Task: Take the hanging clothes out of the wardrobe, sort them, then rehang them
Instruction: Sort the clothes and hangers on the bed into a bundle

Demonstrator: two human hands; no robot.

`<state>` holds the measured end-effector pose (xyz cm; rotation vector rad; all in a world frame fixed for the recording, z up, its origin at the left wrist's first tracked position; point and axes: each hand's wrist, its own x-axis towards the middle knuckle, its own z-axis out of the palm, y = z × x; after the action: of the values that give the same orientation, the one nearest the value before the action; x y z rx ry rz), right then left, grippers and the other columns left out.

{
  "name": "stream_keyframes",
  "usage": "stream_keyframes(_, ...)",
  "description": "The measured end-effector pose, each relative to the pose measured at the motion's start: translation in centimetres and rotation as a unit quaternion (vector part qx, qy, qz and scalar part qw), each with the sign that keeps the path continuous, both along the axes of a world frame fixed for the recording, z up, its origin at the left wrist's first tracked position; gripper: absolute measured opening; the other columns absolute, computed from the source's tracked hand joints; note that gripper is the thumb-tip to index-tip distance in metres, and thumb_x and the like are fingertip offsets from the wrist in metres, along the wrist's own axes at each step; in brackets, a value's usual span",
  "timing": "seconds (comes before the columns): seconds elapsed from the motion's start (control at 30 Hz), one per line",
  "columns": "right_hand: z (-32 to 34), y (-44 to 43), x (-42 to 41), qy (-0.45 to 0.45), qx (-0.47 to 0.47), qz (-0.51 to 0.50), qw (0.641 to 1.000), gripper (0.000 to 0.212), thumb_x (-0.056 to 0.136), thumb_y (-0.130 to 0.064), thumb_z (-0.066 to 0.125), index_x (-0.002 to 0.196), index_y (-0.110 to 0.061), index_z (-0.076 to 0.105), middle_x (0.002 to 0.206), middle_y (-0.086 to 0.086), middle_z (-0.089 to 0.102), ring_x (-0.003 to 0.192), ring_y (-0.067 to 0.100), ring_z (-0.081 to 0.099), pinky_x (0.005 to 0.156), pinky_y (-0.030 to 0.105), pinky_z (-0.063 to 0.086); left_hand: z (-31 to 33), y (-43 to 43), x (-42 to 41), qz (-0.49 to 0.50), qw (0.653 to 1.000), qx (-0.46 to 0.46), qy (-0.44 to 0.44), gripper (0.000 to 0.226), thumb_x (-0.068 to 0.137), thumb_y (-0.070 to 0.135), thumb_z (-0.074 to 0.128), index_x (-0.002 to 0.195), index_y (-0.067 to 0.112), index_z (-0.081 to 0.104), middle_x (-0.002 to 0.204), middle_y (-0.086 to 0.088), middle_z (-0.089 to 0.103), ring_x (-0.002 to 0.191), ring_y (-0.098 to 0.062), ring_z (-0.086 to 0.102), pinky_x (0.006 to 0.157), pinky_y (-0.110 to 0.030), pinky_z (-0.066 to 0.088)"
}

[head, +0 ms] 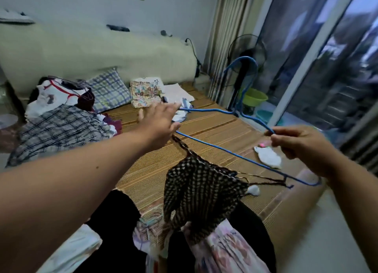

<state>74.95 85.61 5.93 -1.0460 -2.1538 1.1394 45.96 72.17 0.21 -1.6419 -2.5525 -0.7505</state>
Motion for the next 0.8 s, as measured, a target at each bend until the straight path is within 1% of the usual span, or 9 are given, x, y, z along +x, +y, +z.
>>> stream_keyframes(0.07, 1.3, 0.0, 2.0, -0.008, 0.042, -0.024, 0.999, 0.024, 0.086, 0.001, 0.060, 0.105, -0.013, 0.067, 0.057, 0.000, 0.062, 0.041, 0.002, 0.043, 0.041, 0.013, 0.037, 1.0, 0.8, 1.5, -0.028, 0.999, 0.018, 0.006, 0.026, 0.099, 0.032, 0.041, 0.122, 0.031, 0.054, 0.123, -0.005, 0.056, 0.113, -0.025, 0.049, 0.101, -0.048, 0.032)
stream_keyframes(0.17, 3.0, 0.7, 4.9, -0.030, 0.112, -0.072, 0.991, 0.025, 0.086, -0.003, 0.062, 0.108, -0.016, 0.064, 0.061, -0.003, 0.064, 0.042, -0.002, 0.048, 0.045, 0.007, 0.040, 1.6, 1.6, 4.0, -0.075, 0.997, -0.005, -0.019, 0.018, 0.096, 0.022, 0.045, 0.096, 0.030, 0.061, 0.099, -0.004, 0.066, 0.084, -0.022, 0.057, 0.076, -0.035, 0.049)
stream_keyframes(0.27, 5.0, 1.9, 7.8, -0.064, 0.151, -0.094, 0.982, 0.022, 0.086, -0.009, 0.066, 0.100, -0.026, 0.068, 0.059, -0.011, 0.067, 0.052, -0.001, 0.053, 0.057, 0.007, 0.042, 2.2, 1.6, 7.7, -0.115, 0.990, -0.053, -0.060, 0.019, 0.096, 0.021, 0.043, 0.094, 0.028, 0.060, 0.087, -0.002, 0.062, 0.082, -0.025, 0.059, 0.072, -0.035, 0.050)
stream_keyframes(0.4, 7.4, 3.2, 10.1, -0.091, 0.204, -0.145, 0.964, 0.025, 0.085, -0.017, 0.067, 0.108, -0.029, 0.065, 0.051, -0.024, 0.063, 0.045, -0.003, 0.050, 0.042, 0.002, 0.034, 2.5, 1.5, 12.4, -0.185, 0.968, -0.035, -0.166, 0.018, 0.097, 0.021, 0.045, 0.088, 0.027, 0.058, 0.075, -0.001, 0.059, 0.075, -0.027, 0.065, 0.070, -0.041, 0.057)
stream_keyframes(0.47, 7.0, 4.1, 10.3, -0.124, 0.211, -0.154, 0.957, 0.023, 0.085, -0.020, 0.067, 0.109, -0.023, 0.069, 0.064, -0.017, 0.070, 0.052, -0.003, 0.055, 0.046, 0.004, 0.037, 1.4, 1.7, 13.9, -0.199, 0.959, -0.055, -0.193, 0.019, 0.099, 0.020, 0.043, 0.087, 0.027, 0.056, 0.075, 0.000, 0.058, 0.069, -0.023, 0.066, 0.067, -0.037, 0.056)
stream_keyframes(0.53, 4.9, 5.3, 9.9, -0.172, 0.201, -0.150, 0.953, 0.023, 0.086, -0.019, 0.067, 0.108, -0.016, 0.071, 0.091, 0.007, 0.074, 0.078, 0.014, 0.065, 0.059, 0.016, 0.041, -0.8, 2.1, 14.7, -0.205, 0.952, -0.082, -0.211, 0.018, 0.099, 0.020, 0.042, 0.091, 0.024, 0.057, 0.078, -0.001, 0.060, 0.073, -0.024, 0.063, 0.068, -0.036, 0.053)
stream_keyframes(0.6, 1.3, 6.7, 9.1, -0.207, 0.180, -0.135, 0.952, 0.023, 0.087, -0.018, 0.067, 0.109, -0.013, 0.071, 0.097, 0.015, 0.071, 0.090, 0.033, 0.065, 0.066, 0.024, 0.041, -3.9, 2.4, 14.9, -0.197, 0.950, -0.111, -0.213, 0.018, 0.099, 0.019, 0.043, 0.100, 0.014, 0.060, 0.089, -0.010, 0.064, 0.084, -0.030, 0.062, 0.075, -0.039, 0.053)
stream_keyframes(0.7, -5.4, 8.5, 7.4, -0.271, 0.147, -0.106, 0.946, 0.023, 0.088, -0.023, 0.066, 0.109, -0.016, 0.071, 0.090, 0.009, 0.068, 0.076, 0.022, 0.056, 0.065, 0.028, 0.038, -10.0, 2.8, 14.6, -0.157, 0.944, -0.168, -0.235, 0.019, 0.099, 0.019, 0.043, 0.102, 0.012, 0.060, 0.096, -0.015, 0.064, 0.092, -0.032, 0.062, 0.077, -0.039, 0.052)
stream_keyframes(0.8, -13.6, 11.2, 5.5, -0.325, 0.144, -0.054, 0.933, 0.025, 0.089, -0.028, 0.063, 0.111, -0.019, 0.071, 0.105, 0.006, 0.070, 0.089, 0.022, 0.059, 0.070, 0.027, 0.039, -16.6, 3.2, 13.8, -0.108, 0.946, -0.212, -0.220, 0.017, 0.098, 0.024, 0.045, 0.100, 0.017, 0.060, 0.098, -0.011, 0.066, 0.094, -0.030, 0.062, 0.071, -0.032, 0.045)
